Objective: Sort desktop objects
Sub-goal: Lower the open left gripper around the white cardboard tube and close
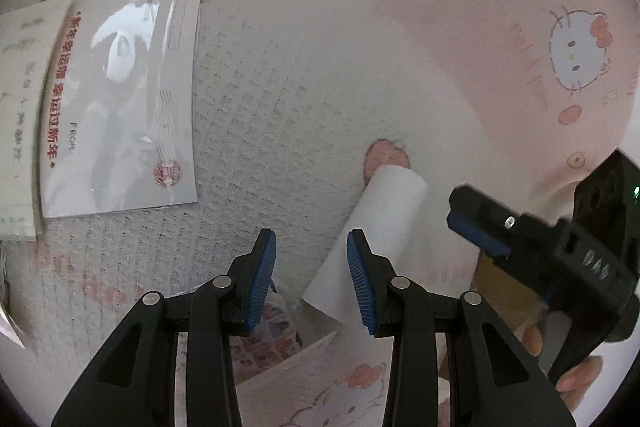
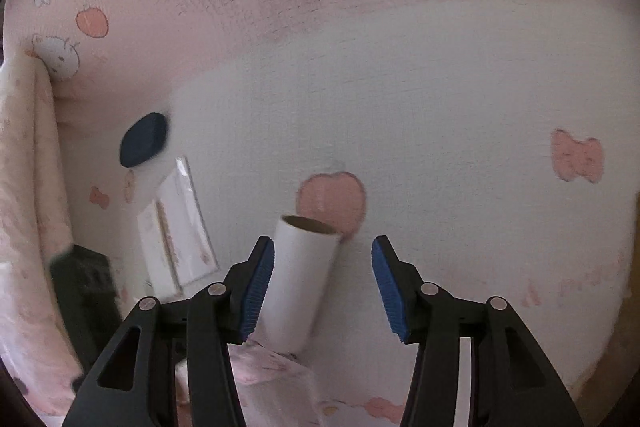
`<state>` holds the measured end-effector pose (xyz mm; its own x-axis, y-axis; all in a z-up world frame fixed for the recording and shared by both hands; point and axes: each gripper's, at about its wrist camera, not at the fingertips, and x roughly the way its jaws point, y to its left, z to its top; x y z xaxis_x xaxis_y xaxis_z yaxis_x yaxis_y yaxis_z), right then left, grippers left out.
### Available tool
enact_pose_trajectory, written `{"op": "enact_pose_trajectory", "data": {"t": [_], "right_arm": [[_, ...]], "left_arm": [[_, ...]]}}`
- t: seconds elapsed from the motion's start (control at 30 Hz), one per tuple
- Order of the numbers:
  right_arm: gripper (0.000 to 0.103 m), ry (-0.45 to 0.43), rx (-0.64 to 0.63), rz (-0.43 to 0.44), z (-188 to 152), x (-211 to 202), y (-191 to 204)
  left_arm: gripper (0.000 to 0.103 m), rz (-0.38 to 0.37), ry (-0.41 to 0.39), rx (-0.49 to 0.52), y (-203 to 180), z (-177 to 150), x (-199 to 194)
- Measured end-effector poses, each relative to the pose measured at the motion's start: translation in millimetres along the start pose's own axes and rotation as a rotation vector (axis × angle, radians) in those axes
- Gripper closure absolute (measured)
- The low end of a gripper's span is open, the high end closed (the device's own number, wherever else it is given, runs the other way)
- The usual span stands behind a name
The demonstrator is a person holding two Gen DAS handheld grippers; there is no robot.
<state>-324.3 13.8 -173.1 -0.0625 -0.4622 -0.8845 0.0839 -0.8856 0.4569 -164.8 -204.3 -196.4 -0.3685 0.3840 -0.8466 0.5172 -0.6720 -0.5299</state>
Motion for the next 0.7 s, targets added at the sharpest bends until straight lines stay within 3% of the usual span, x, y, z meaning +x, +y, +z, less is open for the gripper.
{"op": "enact_pose_trajectory", "data": {"t": [0.17, 0.23, 0.37, 0.57, 0.7], "right_arm": [[0.055, -0.002, 0.104, 0.075, -10.5, 7.5, -10.7], [0.053, 0.000, 0.160, 0.147, -21.4, 12.8, -18.3], [0.052, -0.041, 0.207, 0.149, -35.7, 16.9, -30.3], [0.052, -0.081, 0.269, 0.237, -21.6, 16.4, -46.4], [0.052, -0.077, 0.215, 0.264, -12.6, 15.4, -42.7]], "left_arm": [[0.063, -0.018, -0.013, 0.032, -8.3, -0.3, 4.3], [0.065, -0.059, 0.009, 0.024, -9.6, -0.8, 7.8], [0.065, -0.144, 0.055, 0.025, -14.1, -6.3, 15.4], [0.065, -0.165, 0.068, 0.050, -23.7, -13.8, 24.3], [0.064, -0.170, 0.063, 0.051, -24.0, -16.6, 26.3]]}}
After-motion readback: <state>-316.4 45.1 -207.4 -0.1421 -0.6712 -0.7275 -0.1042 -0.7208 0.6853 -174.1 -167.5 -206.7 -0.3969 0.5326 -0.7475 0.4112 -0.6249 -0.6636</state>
